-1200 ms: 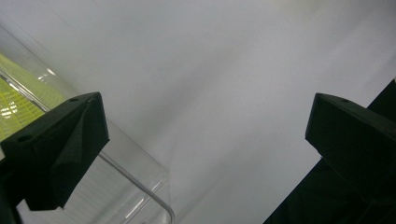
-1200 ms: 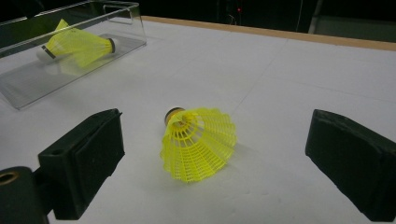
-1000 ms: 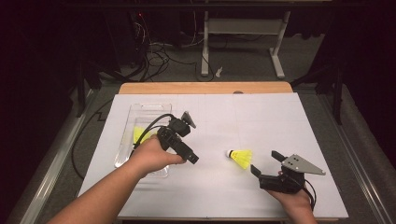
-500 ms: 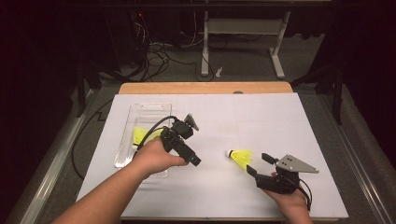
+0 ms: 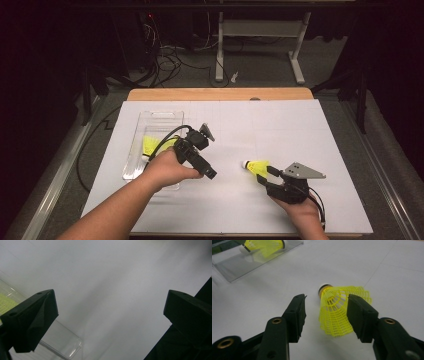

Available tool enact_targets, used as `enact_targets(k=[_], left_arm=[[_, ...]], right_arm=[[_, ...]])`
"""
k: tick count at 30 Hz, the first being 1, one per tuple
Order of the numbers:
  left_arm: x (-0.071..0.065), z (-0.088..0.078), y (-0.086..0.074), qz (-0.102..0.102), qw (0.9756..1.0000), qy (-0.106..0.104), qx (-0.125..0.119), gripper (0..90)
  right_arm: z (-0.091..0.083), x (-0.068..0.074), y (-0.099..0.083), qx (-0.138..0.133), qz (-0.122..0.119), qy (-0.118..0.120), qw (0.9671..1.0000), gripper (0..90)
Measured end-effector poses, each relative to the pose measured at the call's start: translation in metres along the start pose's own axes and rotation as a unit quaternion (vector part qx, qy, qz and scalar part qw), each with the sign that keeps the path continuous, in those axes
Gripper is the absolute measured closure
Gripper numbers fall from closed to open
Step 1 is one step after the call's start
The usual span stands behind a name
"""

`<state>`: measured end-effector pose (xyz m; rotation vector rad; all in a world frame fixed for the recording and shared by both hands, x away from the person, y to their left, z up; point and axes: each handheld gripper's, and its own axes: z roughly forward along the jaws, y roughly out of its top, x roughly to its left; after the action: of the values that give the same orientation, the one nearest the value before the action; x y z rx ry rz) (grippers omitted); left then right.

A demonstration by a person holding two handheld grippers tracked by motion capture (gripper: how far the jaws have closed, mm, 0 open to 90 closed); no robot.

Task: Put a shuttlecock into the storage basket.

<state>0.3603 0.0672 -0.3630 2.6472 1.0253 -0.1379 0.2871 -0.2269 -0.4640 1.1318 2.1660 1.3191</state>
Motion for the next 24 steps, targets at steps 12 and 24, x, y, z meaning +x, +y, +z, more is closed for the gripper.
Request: enact_targets(k=[12, 24], left_arm=[[-0.004, 0.011, 0.0, 0.012, 0.9999, -0.004, 0.011, 0.7], [-0.004, 0.015, -0.003, 0.01, 0.9999, -0.005, 0.011, 0.7]], right_arm=[[0.015, 0.002, 0.003, 0.019, -0.017, 0.0, 0.9997, 71.0], [0.008, -0.002, -0.003, 0.012, -0.004, 0.006, 0.9999, 77.6]])
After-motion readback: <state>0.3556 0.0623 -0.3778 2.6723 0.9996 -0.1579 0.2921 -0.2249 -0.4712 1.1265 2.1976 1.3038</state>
